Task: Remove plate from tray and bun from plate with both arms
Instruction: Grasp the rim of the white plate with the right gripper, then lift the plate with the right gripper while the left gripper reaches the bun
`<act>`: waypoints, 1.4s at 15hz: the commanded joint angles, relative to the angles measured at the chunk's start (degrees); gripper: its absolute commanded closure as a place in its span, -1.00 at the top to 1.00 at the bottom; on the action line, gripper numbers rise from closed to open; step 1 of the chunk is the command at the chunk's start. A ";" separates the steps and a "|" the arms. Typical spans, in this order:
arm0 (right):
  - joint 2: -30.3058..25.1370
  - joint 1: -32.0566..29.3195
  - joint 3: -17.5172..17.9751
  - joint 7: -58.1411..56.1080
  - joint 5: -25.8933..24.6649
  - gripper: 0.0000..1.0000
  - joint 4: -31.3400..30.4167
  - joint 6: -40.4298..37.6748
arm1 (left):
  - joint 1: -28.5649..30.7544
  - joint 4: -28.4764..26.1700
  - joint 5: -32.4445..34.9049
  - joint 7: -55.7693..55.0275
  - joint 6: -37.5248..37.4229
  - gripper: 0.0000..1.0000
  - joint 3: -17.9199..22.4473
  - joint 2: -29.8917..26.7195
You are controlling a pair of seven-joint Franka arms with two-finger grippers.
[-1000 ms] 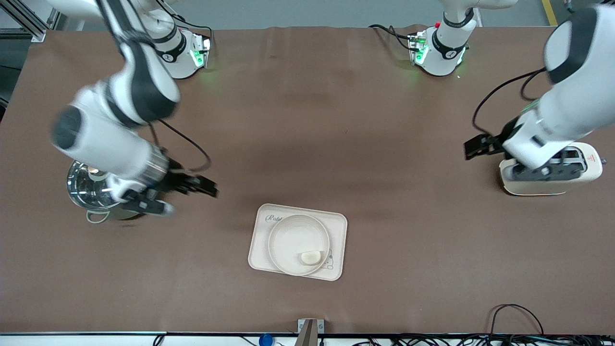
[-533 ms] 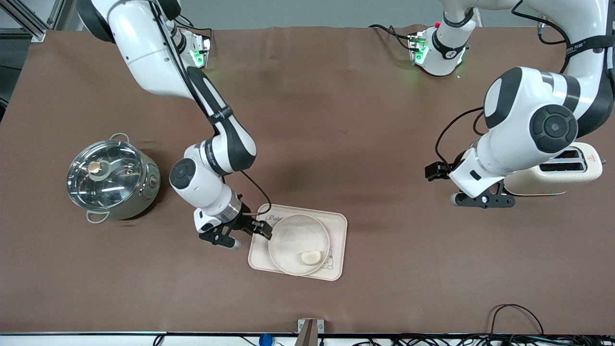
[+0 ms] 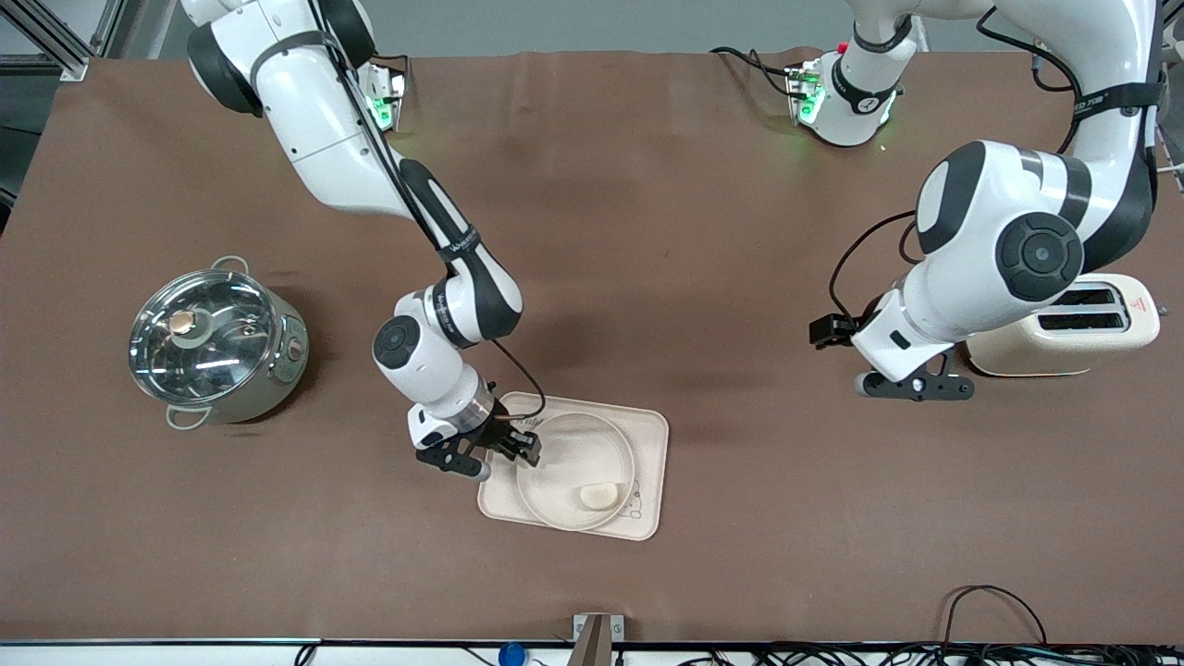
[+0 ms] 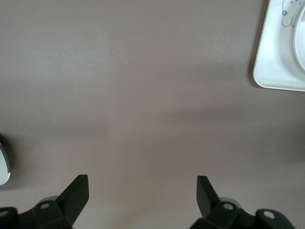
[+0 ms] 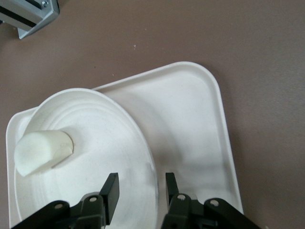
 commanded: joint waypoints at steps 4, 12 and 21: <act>1.54 0.88 -0.33 0.17 1.67 -0.95 0.94 2.24 | -0.62 -1.27 -1.94 -5.71 1.97 0.99 -0.75 -0.02; -13.38 1.66 4.05 0.87 4.03 -0.99 -14.39 0.27 | -8.54 -11.62 -2.48 -20.84 13.92 0.99 -1.28 0.07; -20.96 15.53 15.40 5.00 14.66 -0.99 -42.13 29.03 | -9.68 -24.30 -3.79 -27.43 30.20 0.99 -3.48 -1.34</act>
